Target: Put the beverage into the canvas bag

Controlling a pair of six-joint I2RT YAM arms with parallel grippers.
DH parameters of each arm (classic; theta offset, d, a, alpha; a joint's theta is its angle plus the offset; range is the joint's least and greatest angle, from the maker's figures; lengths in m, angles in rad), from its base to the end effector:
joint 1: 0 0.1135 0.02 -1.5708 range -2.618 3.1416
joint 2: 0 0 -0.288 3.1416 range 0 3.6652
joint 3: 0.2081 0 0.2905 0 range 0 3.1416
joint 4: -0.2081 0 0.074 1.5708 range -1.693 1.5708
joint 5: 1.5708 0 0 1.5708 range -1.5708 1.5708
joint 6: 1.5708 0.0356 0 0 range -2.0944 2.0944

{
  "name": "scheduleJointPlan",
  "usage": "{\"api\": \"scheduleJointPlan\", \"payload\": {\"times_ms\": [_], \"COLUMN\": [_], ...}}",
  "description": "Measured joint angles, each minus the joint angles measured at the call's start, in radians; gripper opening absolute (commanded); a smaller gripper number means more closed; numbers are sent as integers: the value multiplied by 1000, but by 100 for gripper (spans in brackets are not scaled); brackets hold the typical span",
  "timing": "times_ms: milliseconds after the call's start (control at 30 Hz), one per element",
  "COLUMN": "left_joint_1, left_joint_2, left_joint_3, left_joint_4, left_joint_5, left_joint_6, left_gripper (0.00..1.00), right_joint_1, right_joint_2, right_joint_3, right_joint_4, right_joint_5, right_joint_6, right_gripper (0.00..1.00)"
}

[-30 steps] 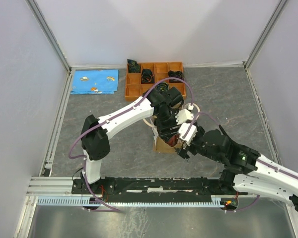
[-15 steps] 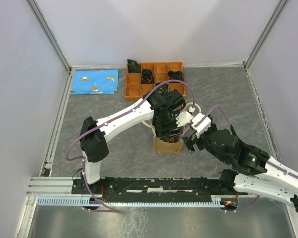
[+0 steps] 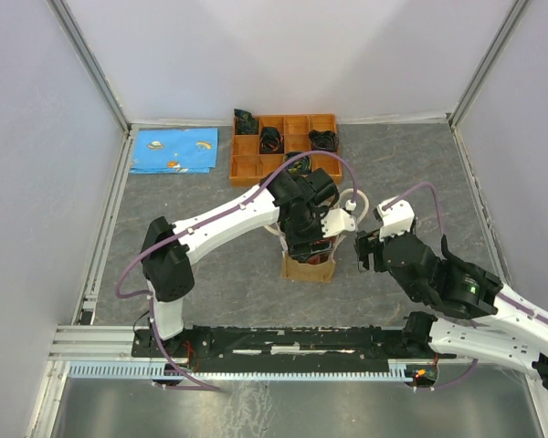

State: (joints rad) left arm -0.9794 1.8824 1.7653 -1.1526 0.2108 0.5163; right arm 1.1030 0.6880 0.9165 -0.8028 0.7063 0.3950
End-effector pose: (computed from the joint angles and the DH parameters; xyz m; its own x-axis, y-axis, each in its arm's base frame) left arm 0.2335 -0.3610 0.3101 -0.0452 0.9332 -0.3566 0.9989 0.0379 -0.0274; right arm 0.0863 0.1196 0.3643 -0.3928 -0.1284 -0.9106 -0.3057 0.9521 -0.0023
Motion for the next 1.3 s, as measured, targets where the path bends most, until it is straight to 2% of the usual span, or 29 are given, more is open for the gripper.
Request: {"api": "scheduleJointPlan", "payload": {"times_ms": [533, 567, 667, 733, 867, 967, 1300], "left_joint_1": [-5, -5, -6, -6, -7, -6, -6], "left_joint_2": [1, 2, 8, 9, 11, 12, 21], "left_joint_3": [-16, -11, 2, 7, 10, 12, 26], "left_joint_4": [16, 13, 0, -7, -14, -19, -28], "left_joint_5": [-3, -5, -10, -11, -6, -1, 10], "left_joint_6": [0, 0, 0, 0, 0, 0, 0], "left_gripper": [3, 5, 26, 36, 43, 53, 72], "right_joint_1": [0, 0, 0, 0, 0, 0, 0], "right_joint_2": [9, 10, 10, 12, 25, 31, 37], "right_joint_3": [13, 13, 13, 13, 13, 13, 13], "right_joint_4": [-73, -74, -75, -75, -75, -74, -79], "right_joint_5": [21, 21, 21, 21, 20, 19, 16], "right_joint_6": [89, 91, 98, 98, 98, 98, 100], "right_gripper": [82, 82, 83, 83, 84, 84, 85]}}
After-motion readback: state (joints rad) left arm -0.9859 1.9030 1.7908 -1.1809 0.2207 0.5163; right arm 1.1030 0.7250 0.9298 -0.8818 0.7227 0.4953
